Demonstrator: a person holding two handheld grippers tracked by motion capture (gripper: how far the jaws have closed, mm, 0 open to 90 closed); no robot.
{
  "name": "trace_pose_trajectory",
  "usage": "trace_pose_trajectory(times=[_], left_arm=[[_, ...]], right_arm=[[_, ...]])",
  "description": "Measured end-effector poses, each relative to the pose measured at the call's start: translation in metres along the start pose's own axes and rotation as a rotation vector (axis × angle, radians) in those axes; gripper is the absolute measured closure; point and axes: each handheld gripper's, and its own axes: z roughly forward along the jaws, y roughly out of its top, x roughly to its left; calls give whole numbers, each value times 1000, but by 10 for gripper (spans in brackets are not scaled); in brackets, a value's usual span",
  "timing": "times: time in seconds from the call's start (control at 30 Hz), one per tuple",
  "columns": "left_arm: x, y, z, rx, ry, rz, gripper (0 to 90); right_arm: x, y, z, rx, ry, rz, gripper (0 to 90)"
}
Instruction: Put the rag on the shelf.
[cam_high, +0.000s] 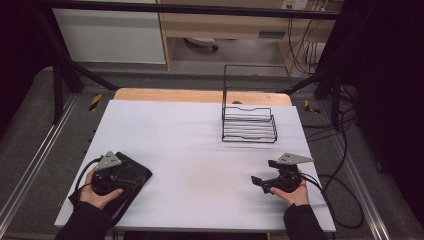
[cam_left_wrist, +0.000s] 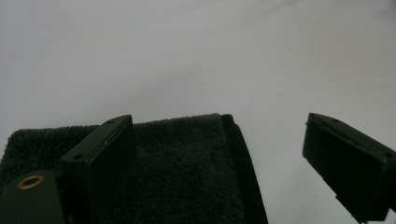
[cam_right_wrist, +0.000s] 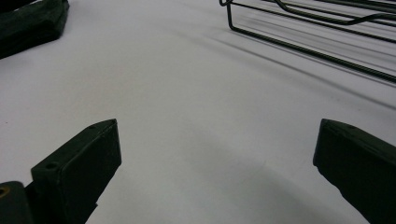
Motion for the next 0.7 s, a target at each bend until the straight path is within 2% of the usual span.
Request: trace_pose_trajectory(times=[0.33,0.47,0.57,0.7], left_arm=[[0,0,0,1,-6,-6,74],[-2,4,1,22,4,-11,74],[-4,11,1,19,5,-11,78],[-11,26,5,37,19,2,134]], right_arm=[[1,0,0,-5,0,1,15],[1,0,0,0,-9,-2,16],[1,0,1,4,-11,-4,16],[1,0,1,8,-14,-4,17]])
